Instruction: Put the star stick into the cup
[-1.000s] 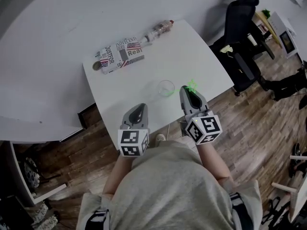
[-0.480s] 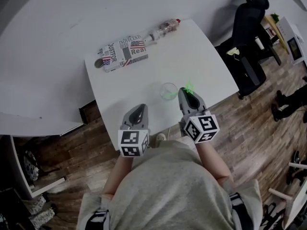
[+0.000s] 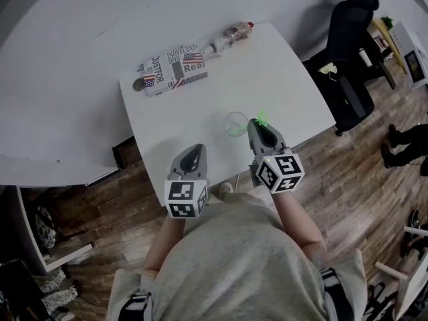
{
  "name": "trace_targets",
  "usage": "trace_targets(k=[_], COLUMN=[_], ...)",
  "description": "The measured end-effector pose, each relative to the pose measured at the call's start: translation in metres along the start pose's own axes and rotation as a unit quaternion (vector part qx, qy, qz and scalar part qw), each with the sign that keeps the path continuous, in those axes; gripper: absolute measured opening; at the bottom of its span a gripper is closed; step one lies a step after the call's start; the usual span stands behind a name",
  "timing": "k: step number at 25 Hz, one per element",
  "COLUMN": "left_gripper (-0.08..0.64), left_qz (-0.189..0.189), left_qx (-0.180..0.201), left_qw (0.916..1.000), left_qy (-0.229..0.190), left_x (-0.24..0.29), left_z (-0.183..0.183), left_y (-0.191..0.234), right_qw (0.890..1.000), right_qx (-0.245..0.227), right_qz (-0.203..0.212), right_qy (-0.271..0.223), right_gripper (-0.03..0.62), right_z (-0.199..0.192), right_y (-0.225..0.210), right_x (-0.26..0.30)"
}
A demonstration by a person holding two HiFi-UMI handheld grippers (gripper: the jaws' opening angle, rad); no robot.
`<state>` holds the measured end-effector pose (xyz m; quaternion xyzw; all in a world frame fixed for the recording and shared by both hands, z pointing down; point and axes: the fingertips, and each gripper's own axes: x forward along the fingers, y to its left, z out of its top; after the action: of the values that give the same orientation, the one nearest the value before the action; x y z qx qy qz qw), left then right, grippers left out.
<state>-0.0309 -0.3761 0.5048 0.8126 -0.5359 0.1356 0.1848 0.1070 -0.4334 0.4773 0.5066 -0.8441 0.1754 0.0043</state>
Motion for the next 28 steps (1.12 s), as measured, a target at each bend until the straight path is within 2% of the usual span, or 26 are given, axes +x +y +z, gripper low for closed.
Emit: trace_targets(k=[16,28], left_gripper=[0.014,0.014], left_qz=[0.004,0.008], left_qx=[-0.002,-0.008], left_qw=[1.0,0.9999], left_qy=[-0.002,-0.004], left_x=[-0.003,-0.004], left_z=[-0.002,0.0], left_y=[-0.006,-0.003], right_qw=[1.0,0.999], right_qx=[-0.004,0.007], right_qz=[0.001,-0.031], right_qy=[0.013,0.023], right_gripper=[0.012,0.031], right_z=[-0.014,-0.02], right_y=[-0.01,-0.033], right_x=[0.001,-0.007])
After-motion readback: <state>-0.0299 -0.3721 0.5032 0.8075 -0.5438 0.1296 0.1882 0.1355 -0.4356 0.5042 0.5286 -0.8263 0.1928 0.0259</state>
